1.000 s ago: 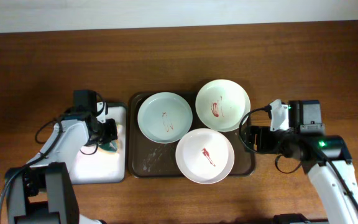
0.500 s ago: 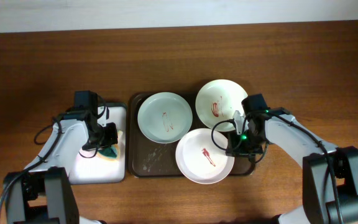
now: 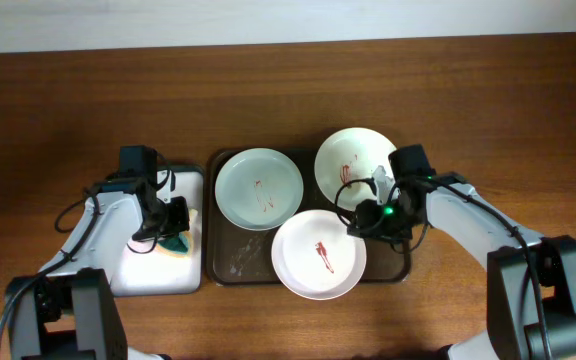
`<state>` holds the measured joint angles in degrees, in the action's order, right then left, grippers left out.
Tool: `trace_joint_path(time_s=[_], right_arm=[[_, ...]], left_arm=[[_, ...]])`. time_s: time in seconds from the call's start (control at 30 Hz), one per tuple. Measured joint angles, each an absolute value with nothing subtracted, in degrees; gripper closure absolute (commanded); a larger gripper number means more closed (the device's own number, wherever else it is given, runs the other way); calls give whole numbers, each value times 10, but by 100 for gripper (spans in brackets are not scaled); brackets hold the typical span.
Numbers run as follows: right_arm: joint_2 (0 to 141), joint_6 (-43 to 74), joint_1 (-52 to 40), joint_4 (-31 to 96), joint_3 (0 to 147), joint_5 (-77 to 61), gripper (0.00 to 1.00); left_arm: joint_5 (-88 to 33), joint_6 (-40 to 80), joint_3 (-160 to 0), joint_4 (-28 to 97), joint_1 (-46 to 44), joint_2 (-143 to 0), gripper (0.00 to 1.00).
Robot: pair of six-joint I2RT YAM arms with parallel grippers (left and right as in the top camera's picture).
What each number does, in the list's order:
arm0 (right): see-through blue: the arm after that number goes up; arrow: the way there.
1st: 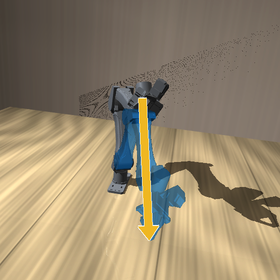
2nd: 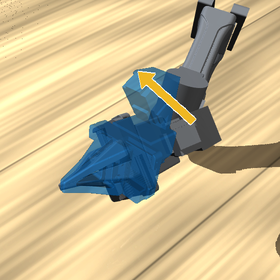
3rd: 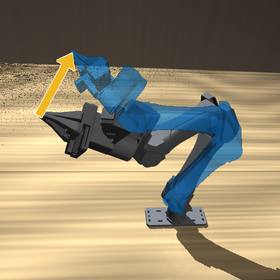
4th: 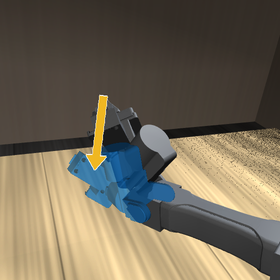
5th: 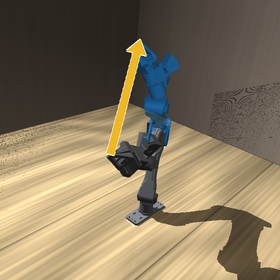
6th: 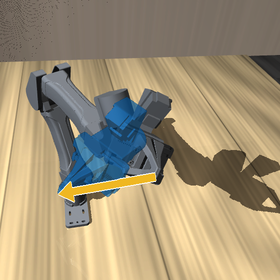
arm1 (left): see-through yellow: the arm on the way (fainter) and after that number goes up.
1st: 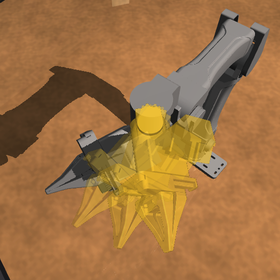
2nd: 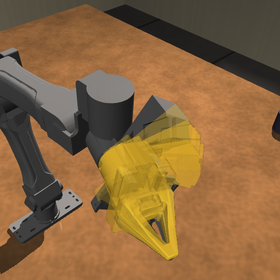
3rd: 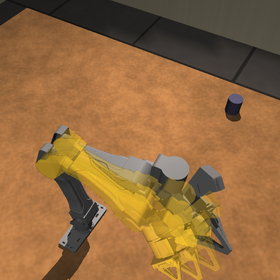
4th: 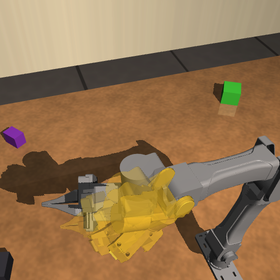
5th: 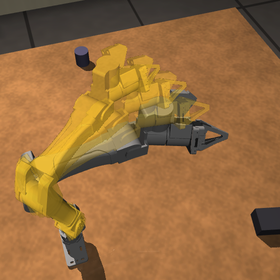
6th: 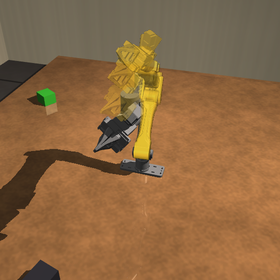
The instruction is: Clean dirty plates on tray and stack at the side
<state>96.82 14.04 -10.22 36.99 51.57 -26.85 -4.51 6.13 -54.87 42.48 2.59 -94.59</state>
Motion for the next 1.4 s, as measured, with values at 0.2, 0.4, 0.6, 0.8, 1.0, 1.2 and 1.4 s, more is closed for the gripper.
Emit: trace_joint_path(time_s=[0.2,0.4,0.6,0.8,1.0,1.2,1.4], right_arm=[[968,137,-107,366,509,-243,79],[968,137,-147,370,503,-238,96],[968,194,-147,368,502,-238,96],[968,208,-147,365,502,-238,96],[968,209,-147,364,502,-238,96],[968,210,-147,363,502,-238,96],[968,210,-147,363,502,-238,96]], left_arm=[[-45,61,-549,425,26,-946,100],[-45,61,-549,425,26,-946,100],[-58,70,-551,447,26,-937,100],[-72,89,-570,452,26,-833,100],[-85,91,-571,452,26,-802,100],[-81,91,-571,430,26,-802,99],[-41,91,-572,284,26,-802,100]])
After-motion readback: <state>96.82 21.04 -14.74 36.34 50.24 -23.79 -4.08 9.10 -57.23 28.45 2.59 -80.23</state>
